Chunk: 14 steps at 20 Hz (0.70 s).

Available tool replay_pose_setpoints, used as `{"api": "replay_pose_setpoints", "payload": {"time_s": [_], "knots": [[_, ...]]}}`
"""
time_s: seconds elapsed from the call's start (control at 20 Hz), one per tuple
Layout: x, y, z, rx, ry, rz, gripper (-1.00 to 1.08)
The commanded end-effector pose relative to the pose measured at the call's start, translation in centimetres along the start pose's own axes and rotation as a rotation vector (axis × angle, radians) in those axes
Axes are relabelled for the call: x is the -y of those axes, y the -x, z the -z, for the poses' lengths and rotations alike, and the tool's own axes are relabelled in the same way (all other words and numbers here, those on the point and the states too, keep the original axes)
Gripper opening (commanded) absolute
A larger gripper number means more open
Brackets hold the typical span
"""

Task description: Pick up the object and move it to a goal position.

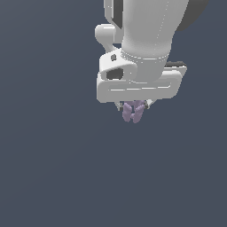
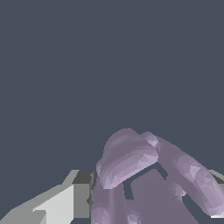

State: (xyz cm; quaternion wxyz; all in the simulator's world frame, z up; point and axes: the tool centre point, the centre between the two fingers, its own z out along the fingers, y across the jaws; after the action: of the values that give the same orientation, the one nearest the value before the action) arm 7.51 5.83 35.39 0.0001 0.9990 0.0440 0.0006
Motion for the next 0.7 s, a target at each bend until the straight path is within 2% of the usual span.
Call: {"api": "replay_pose_setpoints", "payload": {"time_s": [0.0,0.65], "knots": [[0.4,-0.4,1.6,0.001,0.000,0.000,-1.00],[1.7,-1.9,6.5,0.001,0.000,0.000,-1.00]]}}
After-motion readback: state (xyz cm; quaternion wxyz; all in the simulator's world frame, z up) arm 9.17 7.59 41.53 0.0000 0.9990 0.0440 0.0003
